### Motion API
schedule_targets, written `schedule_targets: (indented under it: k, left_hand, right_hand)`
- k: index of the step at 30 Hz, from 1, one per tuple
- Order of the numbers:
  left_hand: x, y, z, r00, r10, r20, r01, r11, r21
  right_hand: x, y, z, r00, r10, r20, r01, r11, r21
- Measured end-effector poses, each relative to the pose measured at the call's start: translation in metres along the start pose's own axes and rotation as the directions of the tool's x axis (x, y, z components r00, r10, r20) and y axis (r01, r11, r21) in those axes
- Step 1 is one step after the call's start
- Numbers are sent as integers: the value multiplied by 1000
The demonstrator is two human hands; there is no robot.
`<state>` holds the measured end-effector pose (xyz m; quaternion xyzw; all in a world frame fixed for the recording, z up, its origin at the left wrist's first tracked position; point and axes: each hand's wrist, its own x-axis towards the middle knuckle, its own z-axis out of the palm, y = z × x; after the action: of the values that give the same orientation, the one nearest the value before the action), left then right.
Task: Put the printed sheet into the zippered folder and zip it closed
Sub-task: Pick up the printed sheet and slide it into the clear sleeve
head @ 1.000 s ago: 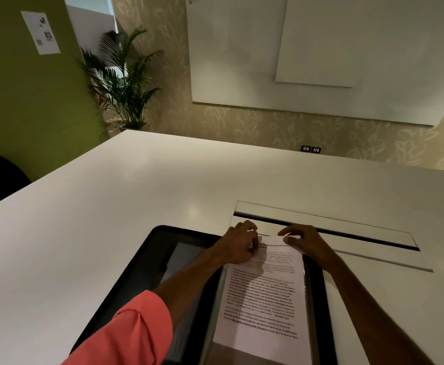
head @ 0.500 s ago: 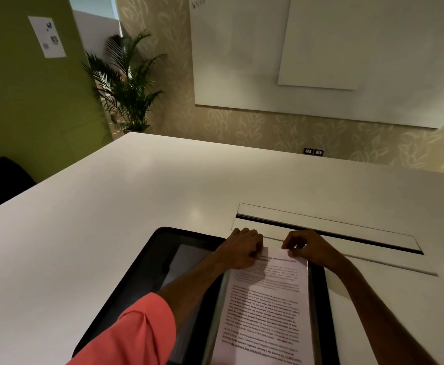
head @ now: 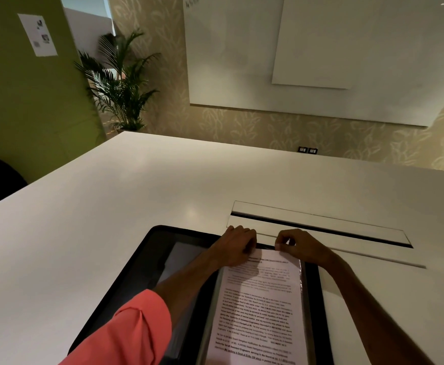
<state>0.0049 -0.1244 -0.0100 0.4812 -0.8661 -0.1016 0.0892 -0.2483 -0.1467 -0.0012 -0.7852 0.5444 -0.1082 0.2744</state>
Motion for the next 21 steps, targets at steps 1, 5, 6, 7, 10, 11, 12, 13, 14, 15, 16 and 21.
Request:
schedule_targets:
  k: [1,5,6,7,10,11,12,13,14,15,16,21]
  left_hand:
    - [0,1,1,1000,-2,-2,2,1000,0]
    - [-1,3,0,999,-26,19,27,997,-70]
    - [-1,3,0,999,-32,28,34,995,-91]
    - [-2,3,0,999,-36,38,40,994,-106]
    - [-2,4,0,995,-50,81,60,990,-130]
    - [-2,4,1,994,-54,90,66,989,-136]
    - [-2,4,1,994,-60,96,73,987,-144]
    - [-2,4,1,993,-66,102,82,985,-155]
    - [-2,4,1,991,-73,110,91,982,-166]
    - [-2,4,0,989,-78,122,99,980,-176]
    - [-3,4,0,988,-81,135,105,977,-184]
    - [-2,9,-6,978,-108,177,142,971,-191]
  right_hand:
    - [-1,-1,1,1000,4,0,-4,1000,-2]
    - [-5,-6,3,1000,1,1,-1,999,-38]
    - [-6,-6,4,1000,4,5,-3,999,-45]
    - [-7,-8,4,1000,9,9,-8,999,-51]
    - [-7,-11,8,999,24,25,-22,998,-65]
    - [-8,-12,8,999,34,27,-31,995,-92]
    - [-8,-12,8,998,46,30,-42,992,-118]
    - [-9,-12,7,997,61,40,-56,990,-130]
    - [-9,-11,7,996,76,56,-68,989,-132]
    - [-9,-10,6,993,92,76,-81,987,-136]
    - [-10,-10,6,990,107,92,-93,985,-142]
    - [-12,-7,8,982,155,107,-139,980,-141]
